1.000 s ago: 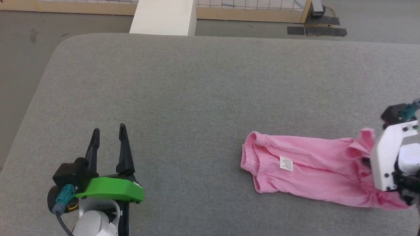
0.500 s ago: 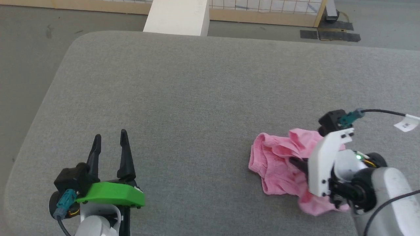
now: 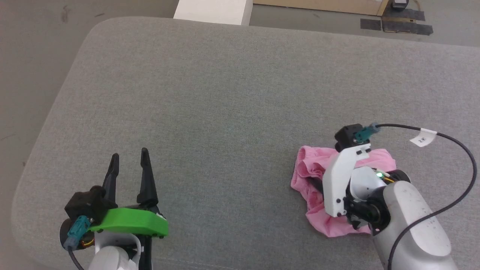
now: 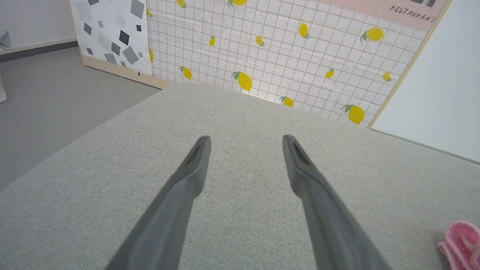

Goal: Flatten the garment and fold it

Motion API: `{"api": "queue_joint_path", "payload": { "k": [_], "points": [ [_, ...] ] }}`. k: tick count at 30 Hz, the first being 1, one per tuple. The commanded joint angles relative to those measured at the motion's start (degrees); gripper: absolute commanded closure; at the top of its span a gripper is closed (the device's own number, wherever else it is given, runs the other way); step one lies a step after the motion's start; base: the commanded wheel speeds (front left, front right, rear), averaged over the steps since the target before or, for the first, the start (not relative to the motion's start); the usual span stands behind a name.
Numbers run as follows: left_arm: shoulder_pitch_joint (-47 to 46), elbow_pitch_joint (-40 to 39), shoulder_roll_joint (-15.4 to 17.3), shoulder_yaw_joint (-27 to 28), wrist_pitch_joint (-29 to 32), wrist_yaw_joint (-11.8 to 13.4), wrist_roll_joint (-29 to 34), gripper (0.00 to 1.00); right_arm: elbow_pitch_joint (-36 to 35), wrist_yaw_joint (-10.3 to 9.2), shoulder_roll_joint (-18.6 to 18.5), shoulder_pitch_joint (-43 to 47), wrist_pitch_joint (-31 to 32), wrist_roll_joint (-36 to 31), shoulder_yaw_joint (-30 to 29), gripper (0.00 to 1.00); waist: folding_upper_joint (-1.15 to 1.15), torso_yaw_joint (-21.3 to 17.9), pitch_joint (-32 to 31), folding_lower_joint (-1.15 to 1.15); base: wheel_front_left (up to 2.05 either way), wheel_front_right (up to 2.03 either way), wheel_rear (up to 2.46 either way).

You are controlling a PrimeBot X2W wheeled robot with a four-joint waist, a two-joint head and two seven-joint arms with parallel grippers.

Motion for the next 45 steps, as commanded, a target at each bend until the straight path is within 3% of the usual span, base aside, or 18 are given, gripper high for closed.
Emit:
{"api": "queue_joint_path", "payload": {
  "k": [1, 9, 14, 18, 27, 35, 42, 45],
  "points": [
    [-0.31, 0.13, -0.24, 0.16, -0.40, 0.26, -0.34, 0.00, 0.41, -0.08, 0.35, -1.14, -0.61, 0.08, 0.81, 0.00, 0.00, -0.21, -0.24, 0.00, 0.00, 0.00, 0.00],
    [0.61, 0.85, 0.17, 0.36, -0.39, 0.23, -0.70, 0.00, -8.30, -0.08, -2.76, -1.75, 0.79, 3.90, 6.50, 0.00, 0.00, -3.39, -3.14, 0.00, 0.00, 0.00, 0.00],
    [1.05, 0.39, 0.71, 0.54, -0.39, 0.36, -0.55, 0.00, -16.29, -0.08, -4.14, -0.43, -1.73, 3.82, 3.03, 0.00, 0.00, -6.52, -3.95, 0.00, 0.00, 0.00, 0.00],
    [0.77, 0.07, 0.97, 0.33, -0.39, 0.58, -0.14, 0.00, -19.30, -0.08, -5.32, 1.66, -4.69, -0.66, -2.03, 0.00, 0.00, -8.55, -3.65, 0.00, 0.00, 0.00, 0.00],
    [-0.56, 0.29, 0.89, -0.42, -0.31, 0.54, -0.09, 0.00, -15.89, -0.08, -4.31, 8.73, -5.56, -8.55, -8.07, 0.00, 0.00, -9.15, -1.66, 0.00, 0.00, 0.00, 0.00],
    [-0.92, 0.68, 0.80, -0.50, -0.31, 0.54, -0.40, 0.00, -7.24, -0.08, -1.71, 10.31, -5.95, -11.86, -8.58, 0.00, 0.00, -7.51, -0.32, 0.00, 0.00, 0.00, 0.00],
    [-1.18, 0.99, 0.92, -0.80, -0.32, 0.52, -0.34, 0.00, -2.39, -0.08, -1.81, 9.19, -8.18, -12.99, -8.98, 0.00, 0.00, -6.54, 0.01, 0.00, 0.00, 0.00, 0.00],
    [-1.03, 1.05, 0.99, -0.78, -0.33, 0.58, -0.39, 0.00, -1.10, -0.08, -2.42, 8.42, -8.50, -12.85, -9.06, 0.91, 0.00, -6.61, -0.15, 0.00, 0.00, 0.00, 0.00]
  ]
}}
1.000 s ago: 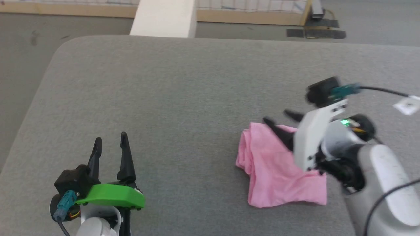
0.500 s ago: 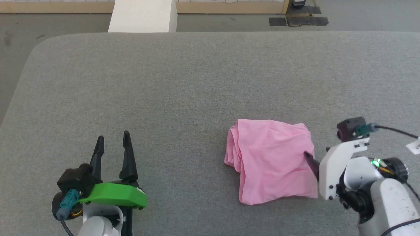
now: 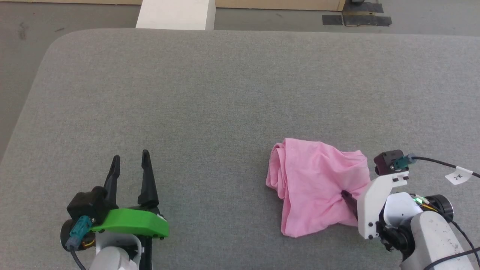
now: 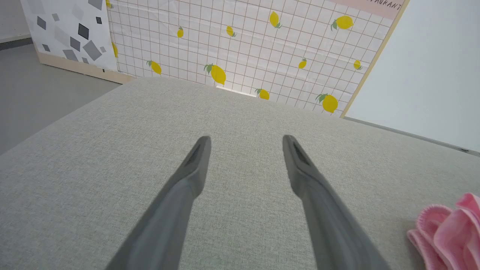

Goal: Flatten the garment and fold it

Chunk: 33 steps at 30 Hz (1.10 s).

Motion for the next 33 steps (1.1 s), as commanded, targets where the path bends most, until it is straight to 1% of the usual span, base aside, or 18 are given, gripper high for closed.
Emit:
{"api": "queue_joint_path", "payload": {
  "k": [1, 2, 3, 5, 8, 14, 15, 18, 21, 24, 33],
  "points": [
    [-0.86, 0.11, 0.46, -0.04, -0.18, 0.14, -0.10, 0.00, 1.05, -0.10, -0.61, -0.61, -0.22, -0.17, 0.00, 1.00, 0.00, -0.13, -0.10, 0.00, 0.00, 0.00, 0.00],
    [-0.87, 0.14, 0.47, -0.07, -0.18, 0.18, -0.10, 0.00, 1.30, -0.10, -1.02, -0.85, -0.18, -0.06, 0.25, 1.00, 0.00, -0.24, -0.22, 0.00, 0.00, 0.00, 0.00],
    [-0.75, 0.22, 0.60, -0.02, -0.18, 0.26, -0.18, 0.00, 1.58, -0.10, -2.01, -1.57, 0.08, 0.59, 1.34, 1.00, 0.00, -1.10, -0.77, 0.00, 0.00, 0.00, 0.00],
    [-0.38, 0.12, 0.80, 0.12, -0.18, 0.32, -0.23, 0.00, 1.25, -0.10, -2.77, -2.22, 0.22, 1.20, 3.00, 1.00, 0.00, -2.31, -1.05, 0.00, 0.00, 0.00, 0.00],
    [-0.04, -0.50, 1.04, 0.05, -0.15, 0.39, -0.11, 0.00, 0.23, -0.10, -5.34, -3.94, 1.12, 3.05, 6.89, 1.00, 0.00, -5.54, -0.62, 0.00, 0.00, 0.00, 0.00],
    [-0.75, -1.44, 1.99, 0.15, 0.32, 0.79, 0.35, 0.00, -0.61, -0.10, -13.05, -10.28, 3.15, 8.09, 17.10, 1.00, 0.00, -16.84, 2.75, 0.00, 0.00, 0.00, 0.00],
    [-1.81, -1.58, 2.65, 0.14, 0.70, 0.70, 0.60, 0.00, 0.85, -0.10, -15.99, -13.67, 2.92, 9.86, 20.03, 1.00, 0.00, -21.59, 4.45, 0.00, 0.00, 0.00, 0.00],
    [-3.22, -2.22, 3.47, -0.06, 1.51, 0.85, 1.28, 0.00, 3.72, -0.10, -18.03, -16.87, 1.51, 11.02, 20.44, 1.00, 0.00, -25.00, 6.36, 0.00, 0.00, 0.00, 0.00],
    [-4.52, -3.41, 4.35, -0.16, 2.48, 1.21, 2.04, 0.00, 7.44, -0.10, -19.15, -19.37, -0.20, 11.74, 18.88, 1.00, 0.00, -26.52, 8.43, 0.00, 0.00, 0.00, 0.00],
    [-5.57, -4.97, 5.27, -0.22, 3.63, 1.52, 2.71, 0.00, 11.26, -0.10, -19.82, -21.42, -1.98, 12.11, 15.98, 1.00, 0.00, -26.54, 10.86, 0.00, 0.00, 0.00, 0.00],
    [-7.31, -11.20, 9.13, 0.45, 8.20, 3.29, 5.45, 0.00, 22.64, -0.10, -21.43, -27.63, -8.12, 9.07, 4.27, 1.00, 0.00, -22.92, 18.76, 0.00, 0.00, 0.00, 0.00]
  ]
}}
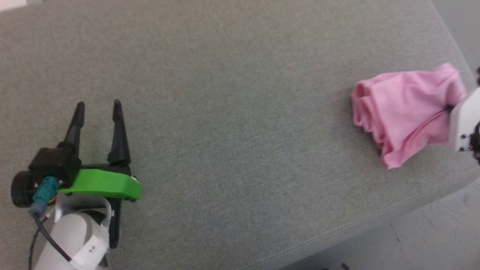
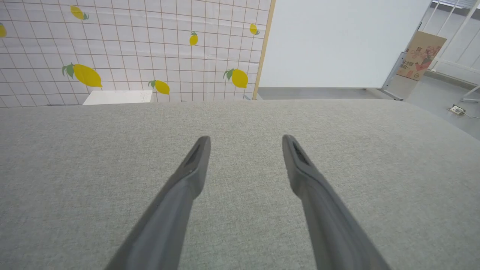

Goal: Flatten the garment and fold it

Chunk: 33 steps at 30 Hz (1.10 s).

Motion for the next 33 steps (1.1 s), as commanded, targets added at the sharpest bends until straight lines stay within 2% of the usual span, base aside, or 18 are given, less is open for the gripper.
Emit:
{"api": "queue_joint_path", "payload": {
  "k": [1, 6, 12, 13, 14, 20, 23, 28, 33],
  "points": [
    [-0.72, -0.85, 0.90, 0.44, 0.58, 0.44, 0.46, 0.00, 1.53, -0.10, -0.25, -1.89, -1.28, -1.26, -1.64, 1.00, 0.00, 2.00, 6.83, 0.00, 0.00, 0.00, 0.00],
    [-1.41, -3.76, 2.30, 0.74, 2.61, 0.79, 0.96, 0.00, 7.81, -0.10, -1.34, -5.19, -5.78, -4.75, -10.68, 1.00, 0.00, 4.00, 9.70, 0.00, 0.00, 0.00, 0.00],
    [-1.41, -6.51, 3.94, 1.18, 4.46, 1.49, 1.95, 0.00, 12.65, -0.10, -2.07, -7.79, -8.20, -10.94, -18.58, 1.00, 0.00, 4.87, 11.18, 0.00, 0.00, 0.00, 0.00],
    [-1.29, -6.84, 4.12, 1.20, 4.68, 1.55, 2.04, 0.00, 12.95, -0.10, -1.99, -8.14, -8.88, -11.67, -19.72, 0.64, 0.00, 4.95, 11.24, 0.00, 0.00, 0.00, 0.00],
    [-1.12, -7.19, 4.27, 1.21, 4.93, 1.64, 2.10, 0.00, 13.33, -0.10, -1.89, -8.41, -9.46, -12.66, -20.69, 0.00, 0.00, 5.05, 11.25, 0.00, 0.00, 0.00, 0.00],
    [0.07, -7.52, 4.32, 1.32, 5.33, 2.20, 1.86, 0.00, 14.36, -0.10, -1.85, -9.28, -13.65, -15.95, -24.82, 0.00, 0.00, 5.65, 9.21, 0.00, 0.00, 0.00, 0.00],
    [0.87, -6.81, 3.67, 1.51, 4.30, 2.51, 1.27, 0.00, 14.02, -0.10, -2.06, -9.86, -15.60, -16.25, -24.37, 0.00, 0.00, 6.12, 6.64, 0.00, 0.00, 0.00, 0.00],
    [3.01, -4.53, 2.31, 2.46, 1.56, 2.76, -0.63, 0.00, 10.11, -0.10, -2.70, -11.80, -18.20, -13.16, -19.66, 0.00, 0.00, 7.11, 0.65, 0.00, 0.00, 0.00, 0.00],
    [4.47, -2.24, 1.03, 3.63, -0.99, 3.10, -2.38, 0.00, 0.93, -0.10, -2.66, -11.38, -19.73, -4.07, -11.90, 0.00, 0.00, 8.80, -5.20, 0.00, 0.00, 0.00, 0.00]
  ]
}}
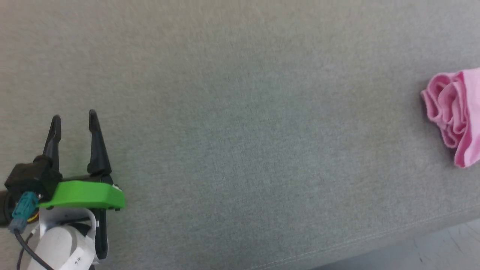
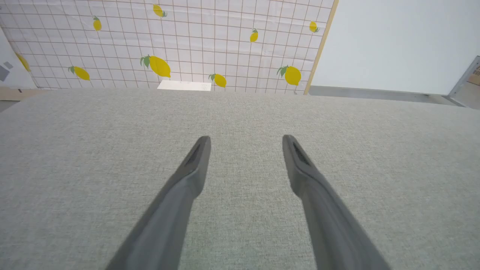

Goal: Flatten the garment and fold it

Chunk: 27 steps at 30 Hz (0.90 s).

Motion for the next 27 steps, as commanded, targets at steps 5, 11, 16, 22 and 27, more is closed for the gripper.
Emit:
{"api": "queue_joint_path", "payload": {
  "k": [5, 11, 16, 22, 27],
  "points": [
    [1.22, 2.14, -1.31, 0.84, -2.43, 0.43, -1.81, 0.00, -12.09, -0.10, 1.22, 2.20, -0.93, 8.46, 5.17, 0.00, -0.01, 4.06, -10.32, 0.00, 0.00, 0.00, 0.00],
    [1.87, 3.94, -1.79, 0.91, -3.81, 0.23, -2.38, 0.00, -24.00, -0.10, 7.25, 7.02, -5.44, 12.91, 5.95, 0.00, -0.01, 7.11, -15.14, 0.00, 0.00, 0.00, 0.00],
    [1.78, 4.64, -1.88, -0.29, -4.04, -0.19, -1.96, 0.00, -31.25, -0.10, 13.96, 12.80, -8.70, 13.72, 6.55, 0.00, -0.01, 9.47, -17.34, 0.00, 0.00, 0.00, 0.00],
    [1.56, 5.77, -2.70, -1.78, -4.82, -0.38, -1.39, 0.00, -36.17, -0.10, 20.89, 20.36, -15.48, 10.36, 5.89, 0.00, -0.01, 11.96, -19.42, 0.00, 0.00, 0.00, 0.00],
    [1.89, 7.07, -3.53, -2.69, -5.64, -0.20, -0.84, 0.00, -37.30, -0.10, 24.94, 27.42, -20.66, 7.10, 5.08, 0.00, -0.01, 13.39, -20.75, 0.00, 0.00, 0.00, 0.00]
  ]
}}
